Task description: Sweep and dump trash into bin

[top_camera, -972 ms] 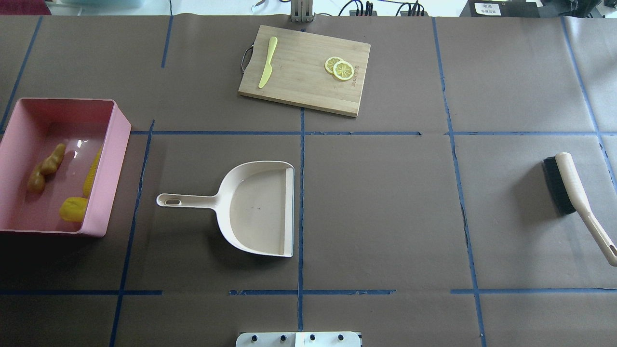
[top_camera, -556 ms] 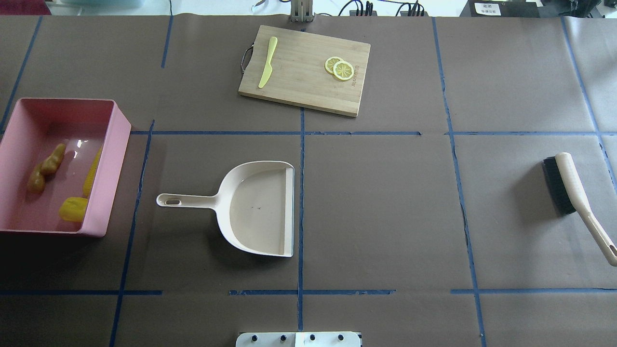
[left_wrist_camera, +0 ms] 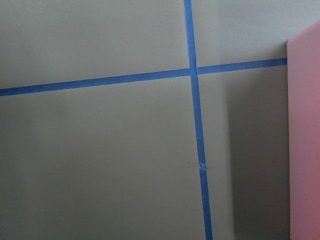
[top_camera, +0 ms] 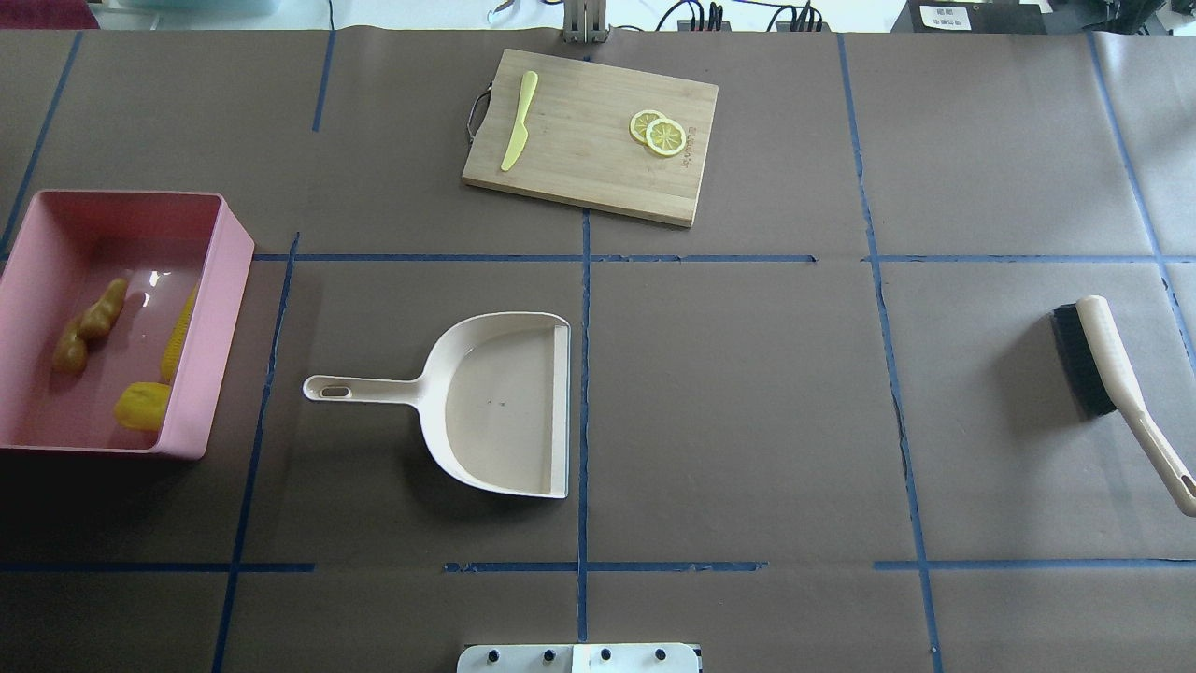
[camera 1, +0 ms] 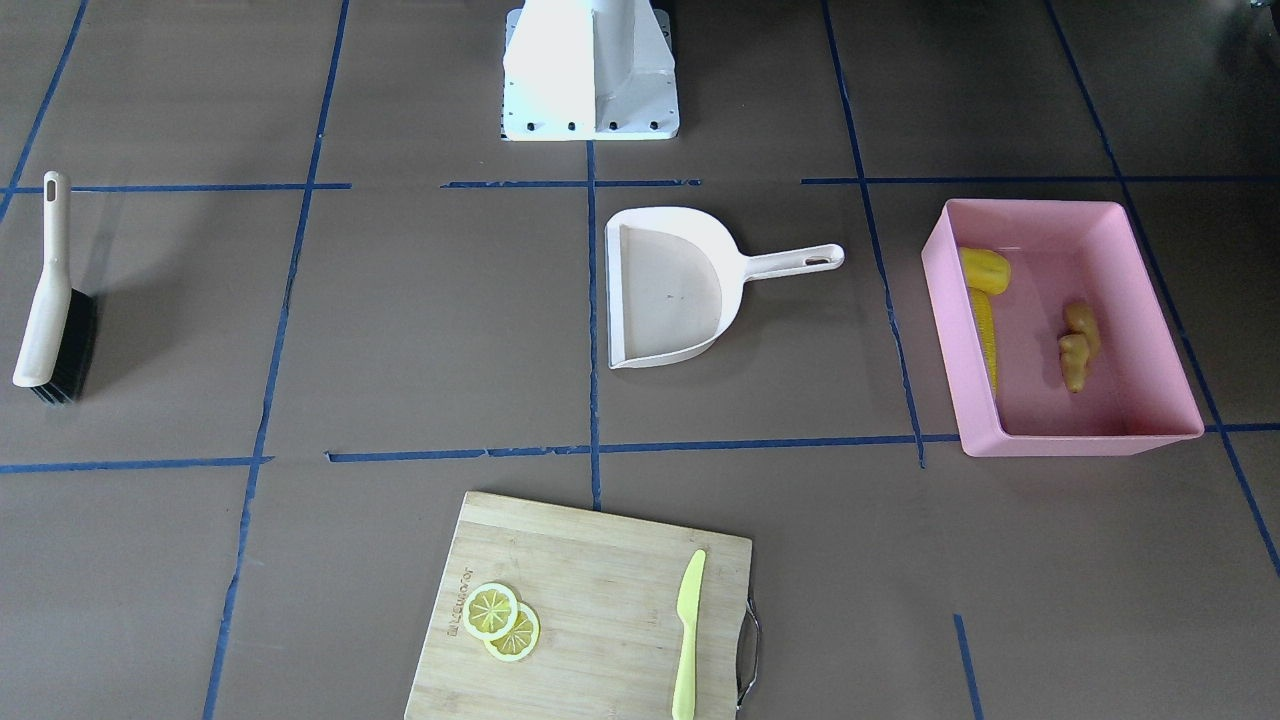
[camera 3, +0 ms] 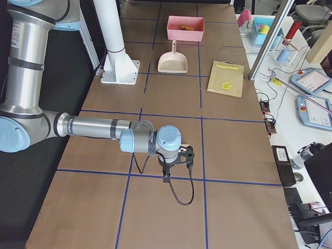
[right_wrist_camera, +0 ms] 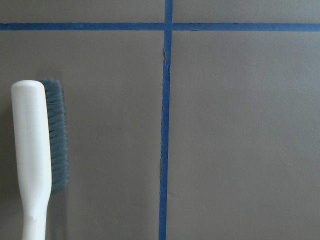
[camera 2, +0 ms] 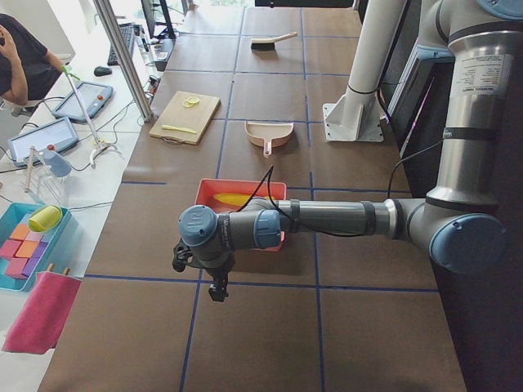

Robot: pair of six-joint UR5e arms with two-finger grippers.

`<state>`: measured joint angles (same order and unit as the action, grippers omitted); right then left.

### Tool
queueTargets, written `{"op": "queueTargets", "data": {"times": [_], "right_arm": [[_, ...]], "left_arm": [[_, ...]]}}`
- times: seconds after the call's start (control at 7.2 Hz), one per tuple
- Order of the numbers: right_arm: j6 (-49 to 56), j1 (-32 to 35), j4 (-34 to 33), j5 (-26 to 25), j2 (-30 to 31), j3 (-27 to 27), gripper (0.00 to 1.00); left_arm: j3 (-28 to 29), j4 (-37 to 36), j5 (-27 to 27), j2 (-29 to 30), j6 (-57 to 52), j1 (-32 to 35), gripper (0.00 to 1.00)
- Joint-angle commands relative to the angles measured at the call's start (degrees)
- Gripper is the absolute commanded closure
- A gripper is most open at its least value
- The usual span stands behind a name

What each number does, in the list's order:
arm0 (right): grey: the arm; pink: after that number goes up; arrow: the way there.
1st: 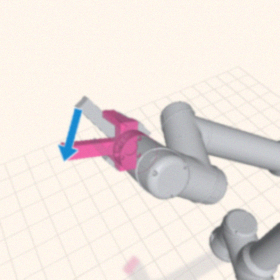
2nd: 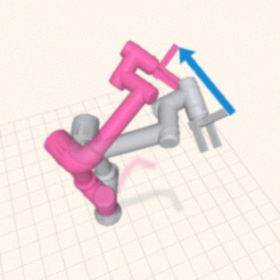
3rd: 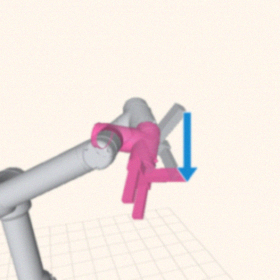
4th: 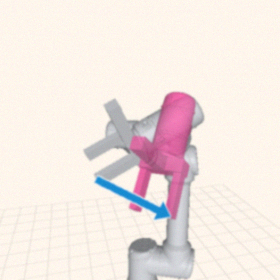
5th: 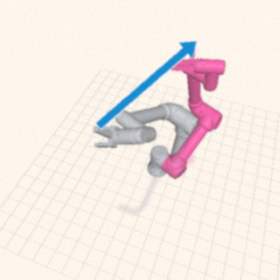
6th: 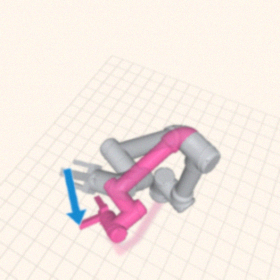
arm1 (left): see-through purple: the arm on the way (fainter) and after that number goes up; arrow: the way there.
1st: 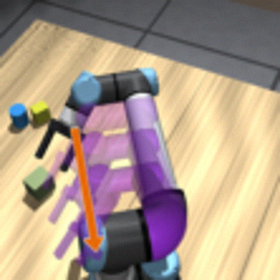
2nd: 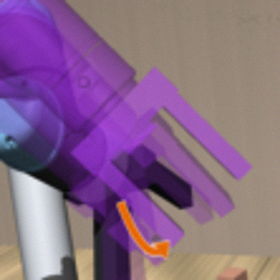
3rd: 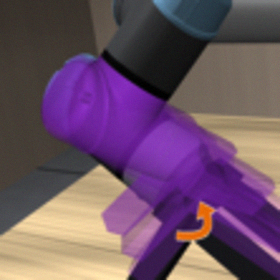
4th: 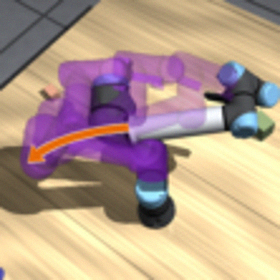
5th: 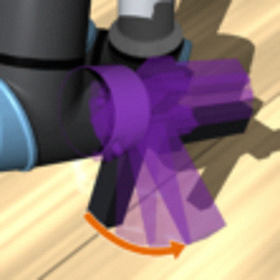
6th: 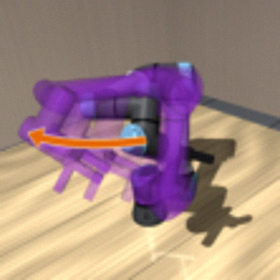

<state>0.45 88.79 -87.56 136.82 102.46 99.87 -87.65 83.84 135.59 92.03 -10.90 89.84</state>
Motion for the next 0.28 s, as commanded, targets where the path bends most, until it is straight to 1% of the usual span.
{"op": "queueTargets", "data": {"times": [0.0,0.14], "right_arm": [[-0.01,-0.02,-0.07,0.03,0.02,0.06,0.00],[-0.01,-0.02,-0.07,0.20,0.02,0.06,0.00]], "left_arm": [[-0.32,0.00,0.11,-0.09,-0.09,-0.01,0.00],[-0.59,0.00,0.02,-0.01,-0.09,0.07,0.00]]}}
